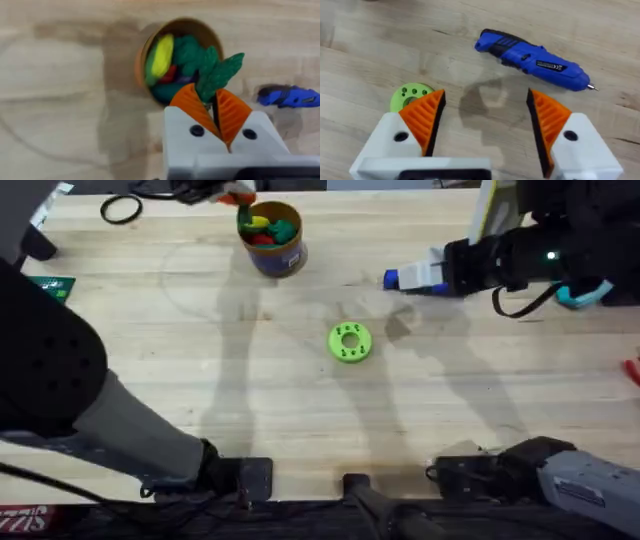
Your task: Pick up the gripper from the table and insert it into the empty holder that is missing its gripper. Then pick up a screw, insert it into the mounting hole, and use the screwdriver to tighten it. Finally, clean up the table by picking up the vegetable and placing it into the bucket.
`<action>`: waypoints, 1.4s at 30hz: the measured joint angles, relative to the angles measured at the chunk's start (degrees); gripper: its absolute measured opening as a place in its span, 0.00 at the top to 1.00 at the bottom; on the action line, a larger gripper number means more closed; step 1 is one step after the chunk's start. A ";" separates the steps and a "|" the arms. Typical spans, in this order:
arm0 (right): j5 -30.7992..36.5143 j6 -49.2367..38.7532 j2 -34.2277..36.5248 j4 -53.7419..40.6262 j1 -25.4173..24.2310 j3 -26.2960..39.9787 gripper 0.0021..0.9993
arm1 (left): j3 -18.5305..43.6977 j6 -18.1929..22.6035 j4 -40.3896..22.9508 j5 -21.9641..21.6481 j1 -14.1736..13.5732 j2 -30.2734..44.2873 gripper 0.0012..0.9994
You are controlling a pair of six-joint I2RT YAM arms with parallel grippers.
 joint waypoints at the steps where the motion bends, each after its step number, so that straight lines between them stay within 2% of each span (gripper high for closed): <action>1: 0.00 0.00 0.00 0.00 0.00 0.00 0.03 | 0.00 0.02 1.49 0.13 -0.67 0.28 0.96; 4: 0.00 0.00 0.00 0.00 0.00 0.00 0.03 | 0.04 0.04 5.10 0.41 -2.90 2.05 0.96; 8: 0.00 0.00 0.00 0.00 0.00 0.00 0.03 | 0.04 0.04 5.53 -0.90 -5.45 5.50 0.96; 14: 0.00 0.00 0.00 -0.33 0.00 0.00 0.03 | 0.04 0.13 5.31 -3.24 -5.88 9.02 0.97; 15: 0.00 0.00 0.00 -0.33 0.00 0.00 0.03 | 0.04 0.36 5.31 -3.68 -5.79 9.03 0.92; 20: 0.00 0.00 0.00 -0.31 0.00 0.00 0.03 | 0.04 0.39 4.84 -4.40 -5.57 8.90 0.15; 21: 0.00 0.00 0.00 -0.27 0.00 0.00 0.03 | 0.04 0.29 4.91 -4.41 -5.59 8.86 0.05; 22: 0.00 0.00 0.00 -0.26 0.00 0.00 0.03 | 0.04 0.37 4.84 -4.62 -5.66 8.71 0.02; 26: 0.02 0.00 0.00 -0.26 0.00 0.00 0.03 | 0.31 0.42 3.62 -4.46 -5.75 8.57 0.00; 32: 0.02 0.00 -0.34 -0.34 0.00 0.00 0.03 | 2.26 0.64 -2.87 -5.44 -5.65 5.50 0.00; 35: 0.02 0.02 -2.51 -0.52 0.00 0.00 0.03 | 3.75 1.90 -7.72 -5.66 -5.64 0.39 0.00; 42: 0.02 0.00 -14.62 -1.11 0.00 0.22 0.03 | 5.49 5.05 -20.78 -5.66 -5.64 -13.01 0.00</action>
